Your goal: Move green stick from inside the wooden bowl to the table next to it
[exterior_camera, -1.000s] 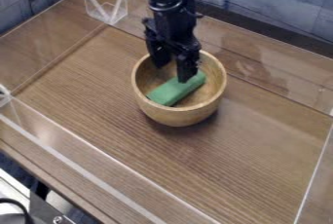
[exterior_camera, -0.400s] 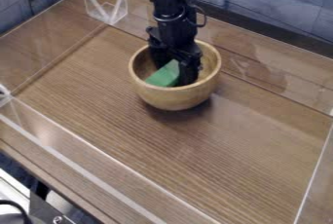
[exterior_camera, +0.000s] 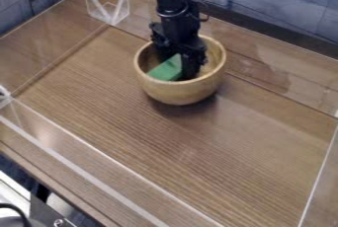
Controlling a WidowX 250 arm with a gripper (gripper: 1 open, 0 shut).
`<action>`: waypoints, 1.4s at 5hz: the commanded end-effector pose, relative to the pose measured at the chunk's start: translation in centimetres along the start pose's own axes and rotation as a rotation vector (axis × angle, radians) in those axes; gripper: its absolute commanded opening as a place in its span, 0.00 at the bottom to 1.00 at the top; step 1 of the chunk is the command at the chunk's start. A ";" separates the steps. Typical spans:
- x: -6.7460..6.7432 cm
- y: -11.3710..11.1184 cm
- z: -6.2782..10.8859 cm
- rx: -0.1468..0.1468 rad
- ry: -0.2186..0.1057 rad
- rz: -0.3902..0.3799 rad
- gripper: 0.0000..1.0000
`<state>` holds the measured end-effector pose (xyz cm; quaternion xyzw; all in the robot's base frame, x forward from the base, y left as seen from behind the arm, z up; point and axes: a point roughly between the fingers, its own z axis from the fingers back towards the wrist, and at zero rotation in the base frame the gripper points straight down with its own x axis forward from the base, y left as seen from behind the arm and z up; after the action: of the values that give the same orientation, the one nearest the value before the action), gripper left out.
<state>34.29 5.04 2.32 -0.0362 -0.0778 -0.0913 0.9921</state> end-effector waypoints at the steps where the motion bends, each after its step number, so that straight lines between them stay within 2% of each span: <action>1: -0.8 0.1 0.0 -0.018 0.009 0.004 0.00; 2: -1.4 -0.3 0.2 -0.037 0.015 -0.009 0.00; 5: -3.6 -0.5 -0.6 -0.069 0.030 0.096 0.00; 7: -4.5 -1.6 -0.1 -0.110 0.060 0.010 0.00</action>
<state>30.97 4.36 2.33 -0.0758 -0.0674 -0.0987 0.9899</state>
